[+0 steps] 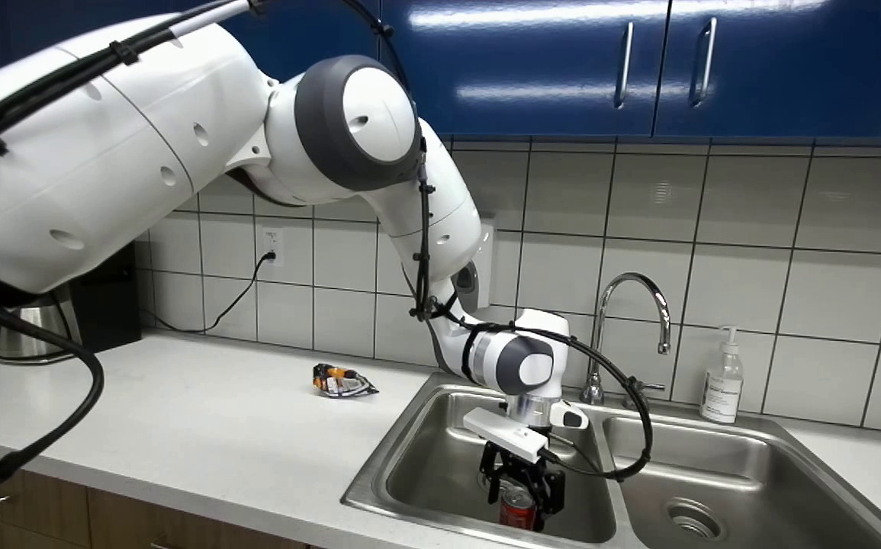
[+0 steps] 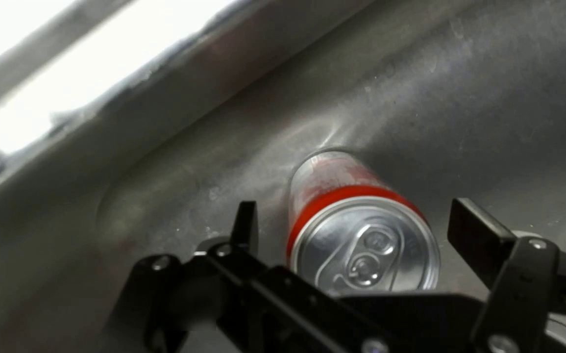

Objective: Remove the can from the sink

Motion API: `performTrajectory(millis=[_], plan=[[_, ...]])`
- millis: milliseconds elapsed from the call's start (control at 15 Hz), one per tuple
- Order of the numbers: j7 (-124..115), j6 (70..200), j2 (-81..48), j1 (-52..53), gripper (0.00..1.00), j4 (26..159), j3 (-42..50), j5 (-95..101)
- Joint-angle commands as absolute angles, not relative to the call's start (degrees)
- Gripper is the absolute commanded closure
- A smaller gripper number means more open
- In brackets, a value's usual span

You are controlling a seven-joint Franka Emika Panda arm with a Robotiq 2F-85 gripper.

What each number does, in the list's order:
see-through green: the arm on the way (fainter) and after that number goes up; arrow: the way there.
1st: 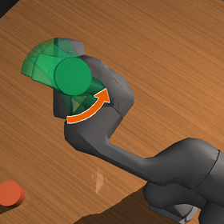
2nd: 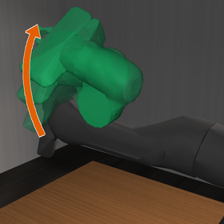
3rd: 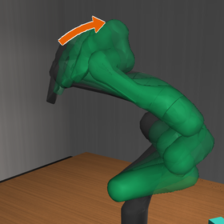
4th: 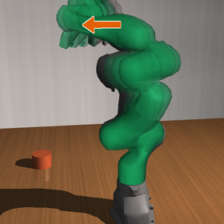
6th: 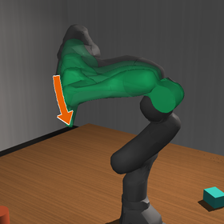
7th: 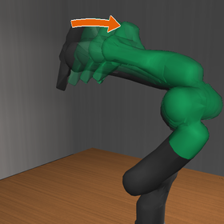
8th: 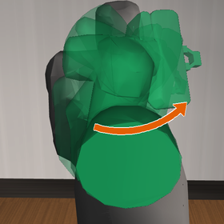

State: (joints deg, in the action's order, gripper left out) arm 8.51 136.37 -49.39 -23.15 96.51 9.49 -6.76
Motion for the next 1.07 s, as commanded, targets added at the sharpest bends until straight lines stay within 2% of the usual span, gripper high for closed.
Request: performTrajectory(millis=[0, 67, 333, 400, 1000], plan=[[8.75, 134.44, -50.21, -24.57, 0.25, 94.33, 8.36, -7.62], [8.72, 134.47, -50.31, -24.57, 0.26, 94.22, 8.37, -7.62], [8.61, 134.81, -50.5, -24.66, 0.58, 93.99, 8.23, -7.92], [8.57, 134.78, -50.55, -24.66, 0.62, 93.91, 8.23, -8.03], [7.76, 132.1, -45.73, -23.24, 0.62, 96.48, 9.14, -7.16]])
